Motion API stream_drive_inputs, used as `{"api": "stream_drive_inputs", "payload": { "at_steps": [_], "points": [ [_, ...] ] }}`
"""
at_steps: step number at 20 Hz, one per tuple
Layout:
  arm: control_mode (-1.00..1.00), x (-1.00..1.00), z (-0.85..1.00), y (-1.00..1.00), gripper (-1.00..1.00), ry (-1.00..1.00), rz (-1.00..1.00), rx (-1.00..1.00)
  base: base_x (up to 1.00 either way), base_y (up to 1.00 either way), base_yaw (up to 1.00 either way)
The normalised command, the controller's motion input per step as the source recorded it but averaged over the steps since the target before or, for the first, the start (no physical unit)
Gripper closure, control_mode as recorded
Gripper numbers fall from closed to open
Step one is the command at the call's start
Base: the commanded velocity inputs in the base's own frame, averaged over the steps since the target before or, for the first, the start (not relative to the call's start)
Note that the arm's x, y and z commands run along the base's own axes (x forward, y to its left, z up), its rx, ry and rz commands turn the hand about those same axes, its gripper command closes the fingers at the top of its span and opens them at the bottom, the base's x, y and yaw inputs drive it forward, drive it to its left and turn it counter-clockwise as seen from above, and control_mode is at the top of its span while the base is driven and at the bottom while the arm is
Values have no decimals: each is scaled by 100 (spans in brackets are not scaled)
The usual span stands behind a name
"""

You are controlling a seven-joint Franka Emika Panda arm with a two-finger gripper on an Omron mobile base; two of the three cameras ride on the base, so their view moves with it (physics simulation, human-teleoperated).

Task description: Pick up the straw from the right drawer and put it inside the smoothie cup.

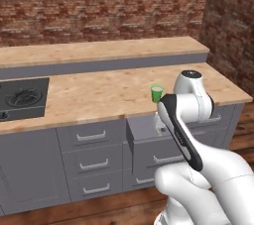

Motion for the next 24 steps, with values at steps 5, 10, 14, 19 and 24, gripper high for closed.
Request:
{"api": "stream_drive_inputs", "payload": {
  "at_steps": [5,10,14,19,24],
  "points": [
    [100,0,0,0,-100,0,0,0,-4,-16,0],
    [100,0,0,0,-100,0,0,0,0,-3,0],
    [-100,0,0,-6,-100,0,0,0,0,0,0],
    [-100,10,-1,-5,-100,0,0,0,0,0,0],
    [-100,47,-4,-7,-100,4,0,0,0,0,0]
  ]
}}
